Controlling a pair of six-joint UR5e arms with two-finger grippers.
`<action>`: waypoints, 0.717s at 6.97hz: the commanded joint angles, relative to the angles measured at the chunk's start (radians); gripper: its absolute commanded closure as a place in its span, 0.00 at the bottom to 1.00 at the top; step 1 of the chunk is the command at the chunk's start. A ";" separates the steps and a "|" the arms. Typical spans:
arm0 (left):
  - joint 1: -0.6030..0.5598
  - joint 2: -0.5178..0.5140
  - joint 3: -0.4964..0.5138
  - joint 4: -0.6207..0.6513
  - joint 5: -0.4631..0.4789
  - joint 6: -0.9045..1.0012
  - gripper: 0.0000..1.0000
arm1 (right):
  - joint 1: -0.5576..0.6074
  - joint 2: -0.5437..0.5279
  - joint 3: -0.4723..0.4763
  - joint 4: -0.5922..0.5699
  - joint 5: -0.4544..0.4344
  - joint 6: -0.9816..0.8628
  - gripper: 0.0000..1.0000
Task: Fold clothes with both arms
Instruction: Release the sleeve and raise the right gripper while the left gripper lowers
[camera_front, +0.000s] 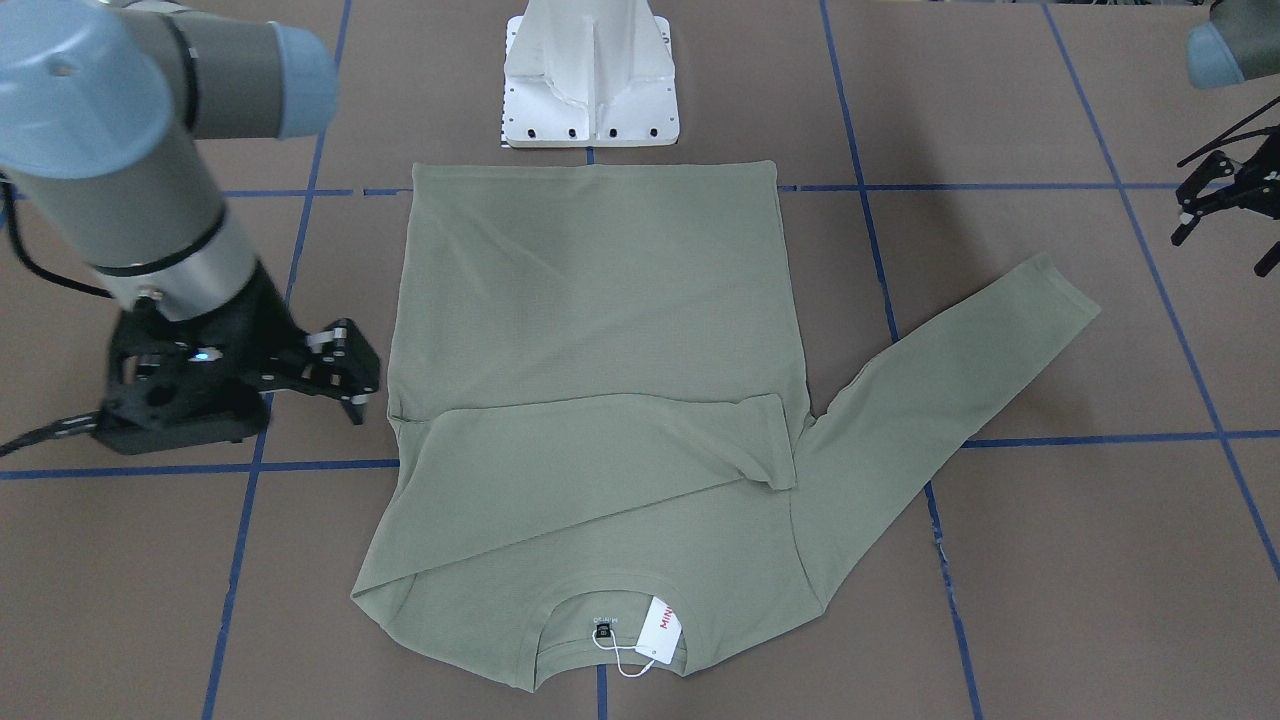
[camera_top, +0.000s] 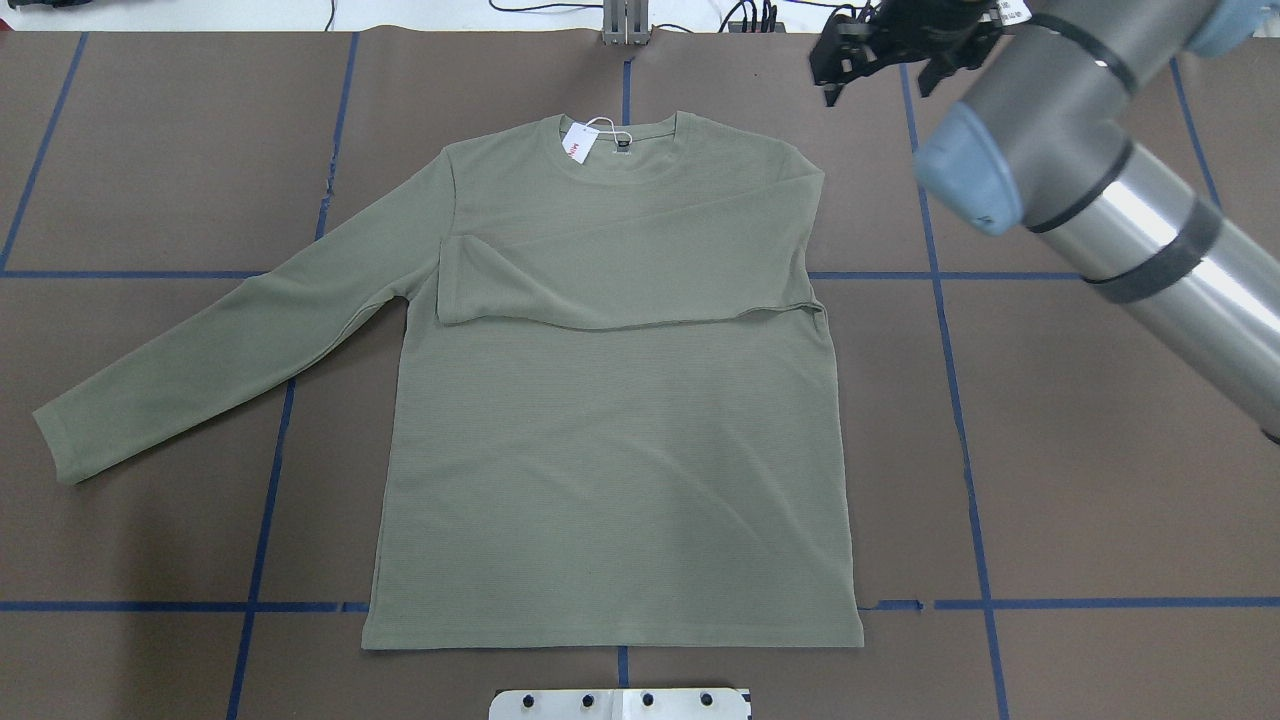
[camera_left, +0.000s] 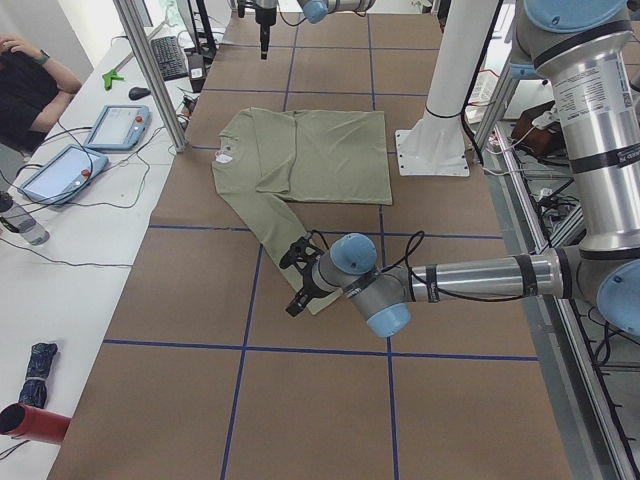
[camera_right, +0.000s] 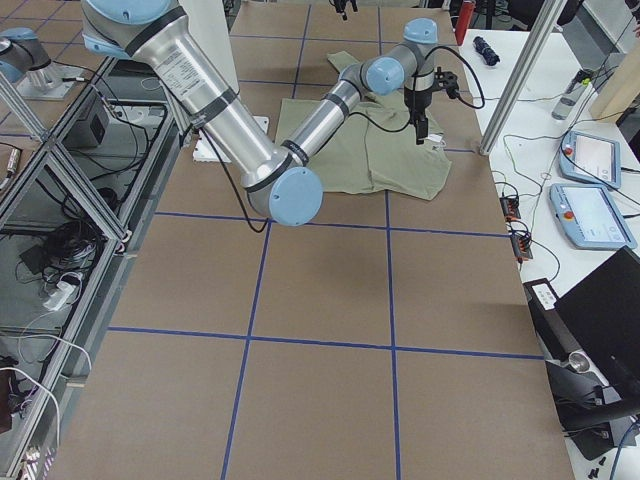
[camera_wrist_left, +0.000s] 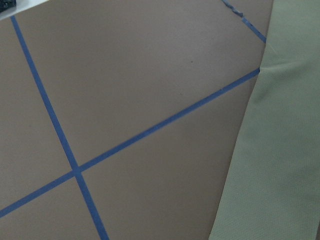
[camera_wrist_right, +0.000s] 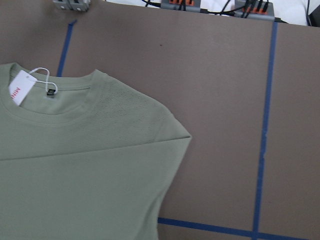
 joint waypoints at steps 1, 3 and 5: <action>0.160 0.006 0.001 -0.005 0.101 -0.024 0.00 | 0.124 -0.237 0.116 0.009 0.080 -0.204 0.00; 0.284 0.018 0.001 -0.005 0.163 -0.028 0.00 | 0.143 -0.291 0.147 0.009 0.077 -0.243 0.00; 0.442 0.017 0.001 -0.008 0.264 -0.126 0.00 | 0.143 -0.293 0.148 0.009 0.074 -0.242 0.00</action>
